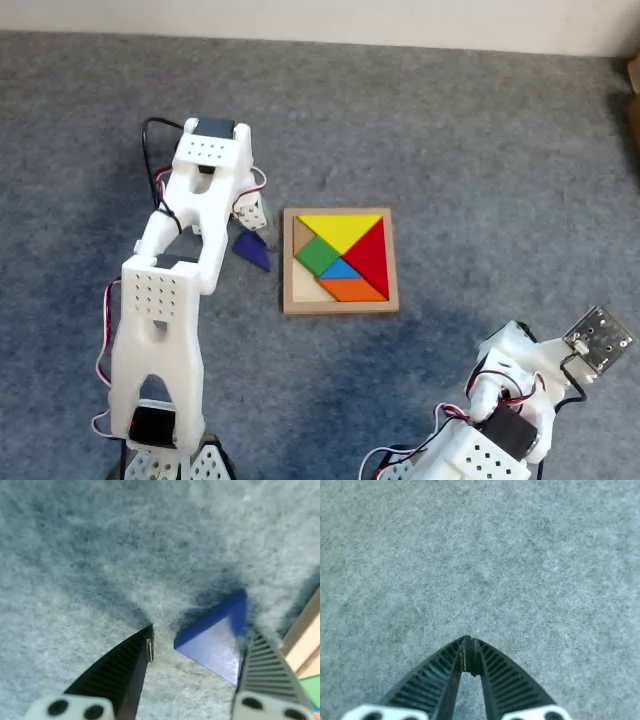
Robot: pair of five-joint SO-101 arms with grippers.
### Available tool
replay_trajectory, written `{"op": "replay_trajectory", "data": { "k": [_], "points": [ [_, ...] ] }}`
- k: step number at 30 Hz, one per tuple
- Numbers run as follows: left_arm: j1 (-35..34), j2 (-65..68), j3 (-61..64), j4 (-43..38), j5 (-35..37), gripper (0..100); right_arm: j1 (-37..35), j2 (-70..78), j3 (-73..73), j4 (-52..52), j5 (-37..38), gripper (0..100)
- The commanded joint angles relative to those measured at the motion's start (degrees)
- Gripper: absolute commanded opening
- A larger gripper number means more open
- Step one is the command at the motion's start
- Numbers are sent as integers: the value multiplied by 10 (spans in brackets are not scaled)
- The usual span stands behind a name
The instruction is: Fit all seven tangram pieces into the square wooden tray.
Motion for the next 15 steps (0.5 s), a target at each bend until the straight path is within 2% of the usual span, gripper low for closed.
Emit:
{"op": "replay_trajectory", "data": {
  "k": [1, 7, 15],
  "points": [
    [28, 0, -3, 15, -4, 277, 7, -1, 72, -17, 8, 5],
    [56, 0, 15, 15, -4, 277, 7, -1, 72, -17, 8, 5],
    [59, 0, 15, 16, -3, 277, 7, -1, 72, -17, 8, 5]
  ]
}}
